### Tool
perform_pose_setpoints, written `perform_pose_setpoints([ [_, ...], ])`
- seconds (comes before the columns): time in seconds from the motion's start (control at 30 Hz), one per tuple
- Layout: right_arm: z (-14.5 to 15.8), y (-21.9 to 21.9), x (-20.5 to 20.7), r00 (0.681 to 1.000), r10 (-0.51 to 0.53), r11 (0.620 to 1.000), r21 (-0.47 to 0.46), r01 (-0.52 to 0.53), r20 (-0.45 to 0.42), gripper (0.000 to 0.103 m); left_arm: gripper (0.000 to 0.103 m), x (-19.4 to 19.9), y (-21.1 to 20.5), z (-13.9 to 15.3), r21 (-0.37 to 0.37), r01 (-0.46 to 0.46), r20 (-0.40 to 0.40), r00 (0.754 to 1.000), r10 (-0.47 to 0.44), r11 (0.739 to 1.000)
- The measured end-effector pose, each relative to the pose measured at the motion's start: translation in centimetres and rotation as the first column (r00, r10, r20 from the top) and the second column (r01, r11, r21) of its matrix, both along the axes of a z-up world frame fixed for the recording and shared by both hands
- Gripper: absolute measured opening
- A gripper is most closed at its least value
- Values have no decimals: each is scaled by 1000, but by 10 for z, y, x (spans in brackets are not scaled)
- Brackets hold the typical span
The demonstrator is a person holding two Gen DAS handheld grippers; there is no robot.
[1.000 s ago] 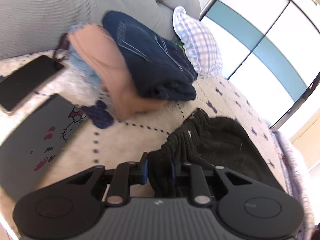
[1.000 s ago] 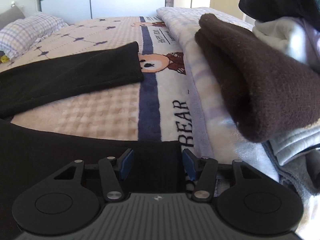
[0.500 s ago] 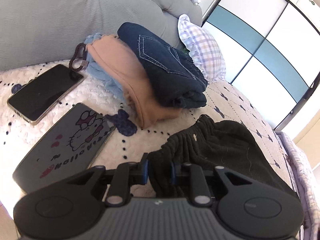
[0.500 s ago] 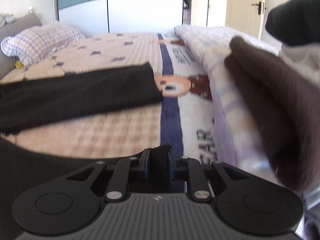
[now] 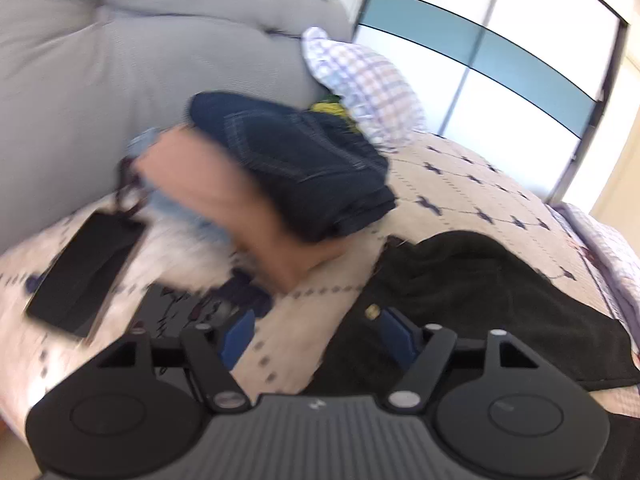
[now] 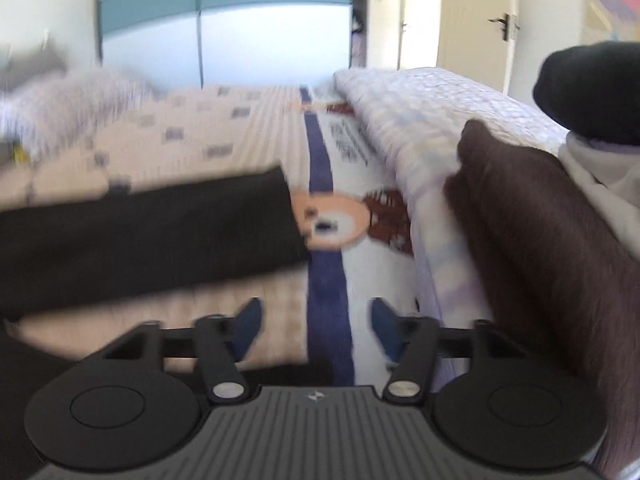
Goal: Fold clothes
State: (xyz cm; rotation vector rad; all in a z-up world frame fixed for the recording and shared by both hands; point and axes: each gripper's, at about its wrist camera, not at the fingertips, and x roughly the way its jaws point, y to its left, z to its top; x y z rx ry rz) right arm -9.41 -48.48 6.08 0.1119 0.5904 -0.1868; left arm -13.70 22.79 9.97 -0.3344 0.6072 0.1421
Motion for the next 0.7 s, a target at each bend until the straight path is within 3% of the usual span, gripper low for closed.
perform_pose_setpoints([
  [0.13,8,-9,52,1000,-14,997,78,15,-10,73,85,68,-29,9,51,124,-8,992,-124,991],
  [0.3,3,-10,113,998,-15,991,130,22,-59,73,84,155,-70,-10,181,190,-92,980,-175,965],
  [0.43,-9,-13,145,994,8,994,112,5,-112,73,84,193,-80,-31,172,210,-150,971,-185,963],
  [0.5,-20,-16,162,988,14,994,112,4,-157,73,75,203,-81,-40,194,216,-157,970,-187,957],
  [0.57,-30,-17,172,985,15,993,118,5,-173,72,25,211,-81,-47,170,240,-157,964,-214,956],
  [0.6,-33,-13,174,984,39,993,112,-20,-173,57,23,213,-82,-48,142,243,-158,963,-220,960],
  [0.63,-36,-10,175,983,63,993,107,-44,-174,30,19,213,-86,-48,149,248,-157,962,-225,957],
  [0.7,-37,1,174,978,111,994,36,-106,-177,22,15,210,-94,-41,196,245,-130,966,-222,950],
])
